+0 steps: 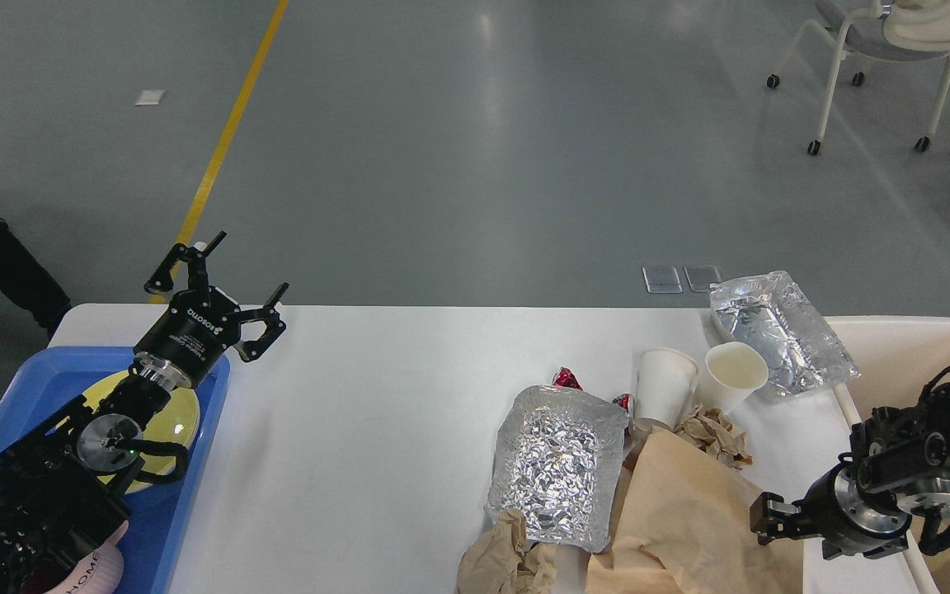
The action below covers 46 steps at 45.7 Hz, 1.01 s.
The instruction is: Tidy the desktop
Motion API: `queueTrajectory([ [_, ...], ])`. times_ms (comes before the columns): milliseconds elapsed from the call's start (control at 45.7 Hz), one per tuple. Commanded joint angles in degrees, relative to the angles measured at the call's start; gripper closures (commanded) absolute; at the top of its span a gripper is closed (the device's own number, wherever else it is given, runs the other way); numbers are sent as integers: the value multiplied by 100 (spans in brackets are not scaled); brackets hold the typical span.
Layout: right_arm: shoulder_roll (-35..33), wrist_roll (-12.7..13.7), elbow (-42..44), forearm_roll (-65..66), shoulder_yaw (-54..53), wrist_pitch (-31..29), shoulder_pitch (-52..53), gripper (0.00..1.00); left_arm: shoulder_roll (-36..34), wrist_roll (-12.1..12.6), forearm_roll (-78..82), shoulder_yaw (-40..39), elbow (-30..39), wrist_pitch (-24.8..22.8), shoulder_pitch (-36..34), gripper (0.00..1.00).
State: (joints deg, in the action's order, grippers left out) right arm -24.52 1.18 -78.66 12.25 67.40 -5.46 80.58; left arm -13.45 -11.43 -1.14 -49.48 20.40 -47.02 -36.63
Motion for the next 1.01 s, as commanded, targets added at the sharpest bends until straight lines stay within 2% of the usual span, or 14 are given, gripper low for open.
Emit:
queueTrajectory([
  [0,-9,-4,0,-3,-87,28,-34,100,0,-9,0,0,-1,0,-2,0],
  [591,-88,-4,-9,-276,-219,54,-96,100,0,0,0,0,-1,0,-2,0],
  [766,-342,-4,-35,-267,-166,-25,106,100,0,0,0,0,-1,0,-2,0],
  [788,-395,-4,-44,-267,-149,-42,194,96,0,0,0,0,-1,0,-2,0],
  [810,-448,-4,-53,-258,-122,-60,290,72,0,0,0,0,-1,0,-2,0],
  [854,-570,-4,-70,-241,-52,-174,536,0,0,0,0,0,-1,0,-2,0],
  [985,-1045,-12,-79,-171,325,-1209,1756,0,0,0,0,-9,-1,0,7,0],
])
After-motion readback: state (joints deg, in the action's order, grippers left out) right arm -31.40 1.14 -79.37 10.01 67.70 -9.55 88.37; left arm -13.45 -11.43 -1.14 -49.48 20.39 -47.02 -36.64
